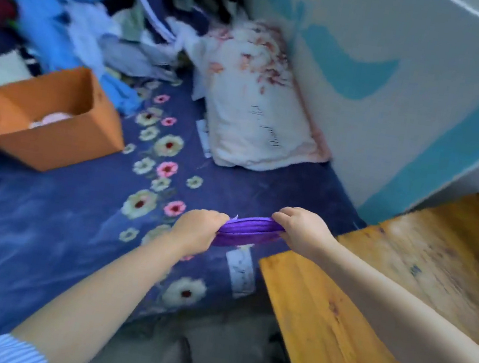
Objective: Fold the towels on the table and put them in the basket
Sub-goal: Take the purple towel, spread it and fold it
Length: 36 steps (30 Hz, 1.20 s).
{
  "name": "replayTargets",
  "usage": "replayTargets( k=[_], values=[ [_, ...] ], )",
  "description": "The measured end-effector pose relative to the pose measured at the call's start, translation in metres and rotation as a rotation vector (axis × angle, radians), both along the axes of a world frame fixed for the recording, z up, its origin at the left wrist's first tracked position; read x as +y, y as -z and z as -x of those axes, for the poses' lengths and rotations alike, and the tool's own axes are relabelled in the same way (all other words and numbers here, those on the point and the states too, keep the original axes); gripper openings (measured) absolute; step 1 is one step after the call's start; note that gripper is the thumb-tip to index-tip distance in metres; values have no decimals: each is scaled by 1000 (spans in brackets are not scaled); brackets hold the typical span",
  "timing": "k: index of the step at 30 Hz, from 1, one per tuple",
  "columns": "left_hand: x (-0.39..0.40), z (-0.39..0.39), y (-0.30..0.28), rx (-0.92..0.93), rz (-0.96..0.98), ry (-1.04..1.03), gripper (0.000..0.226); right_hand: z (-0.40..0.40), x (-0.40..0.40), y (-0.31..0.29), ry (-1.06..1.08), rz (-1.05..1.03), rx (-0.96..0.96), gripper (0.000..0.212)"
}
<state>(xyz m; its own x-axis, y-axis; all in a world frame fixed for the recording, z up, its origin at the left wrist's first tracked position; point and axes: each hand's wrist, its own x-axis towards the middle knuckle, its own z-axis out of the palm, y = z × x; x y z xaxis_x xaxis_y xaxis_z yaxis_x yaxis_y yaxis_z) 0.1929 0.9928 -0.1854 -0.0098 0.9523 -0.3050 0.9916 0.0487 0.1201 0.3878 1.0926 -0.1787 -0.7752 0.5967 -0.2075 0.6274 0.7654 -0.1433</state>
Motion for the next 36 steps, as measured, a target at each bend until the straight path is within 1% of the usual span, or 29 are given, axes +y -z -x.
replayTargets(
  k=[2,5,6,7,9,14,18,22,26,32,36],
  values=[
    [-32,37,-7,-18,5,-103,32,48,-15,-6,-94,-2,-10,29],
    [-78,88,-21,2,15,-224,27,117,-42,-14,-192,-19,-4,31],
    [-85,97,-22,12,20,-232,25,128,-48,-16,-207,-23,3,30],
    [-111,128,-26,26,14,-269,22,166,-65,-17,-247,-30,16,29],
    [-133,160,-30,46,15,-291,16,202,-83,-22,-280,-25,11,28],
    [-194,260,-43,63,-12,-381,18,314,-132,-31,-369,-37,42,27],
    [-218,317,-49,35,-36,-446,17,380,-151,-41,-406,-53,45,27],
    [-217,365,-47,3,-62,-523,20,431,-148,-47,-416,-64,45,26],
    [-194,408,-43,7,-90,-525,18,475,-127,-49,-424,-83,46,26],
    [-135,489,-50,-44,-70,-525,19,551,-66,-54,-419,-67,60,28],
    [-100,534,-64,-39,-63,-525,14,598,-33,-62,-369,-92,112,28]
  ],
)
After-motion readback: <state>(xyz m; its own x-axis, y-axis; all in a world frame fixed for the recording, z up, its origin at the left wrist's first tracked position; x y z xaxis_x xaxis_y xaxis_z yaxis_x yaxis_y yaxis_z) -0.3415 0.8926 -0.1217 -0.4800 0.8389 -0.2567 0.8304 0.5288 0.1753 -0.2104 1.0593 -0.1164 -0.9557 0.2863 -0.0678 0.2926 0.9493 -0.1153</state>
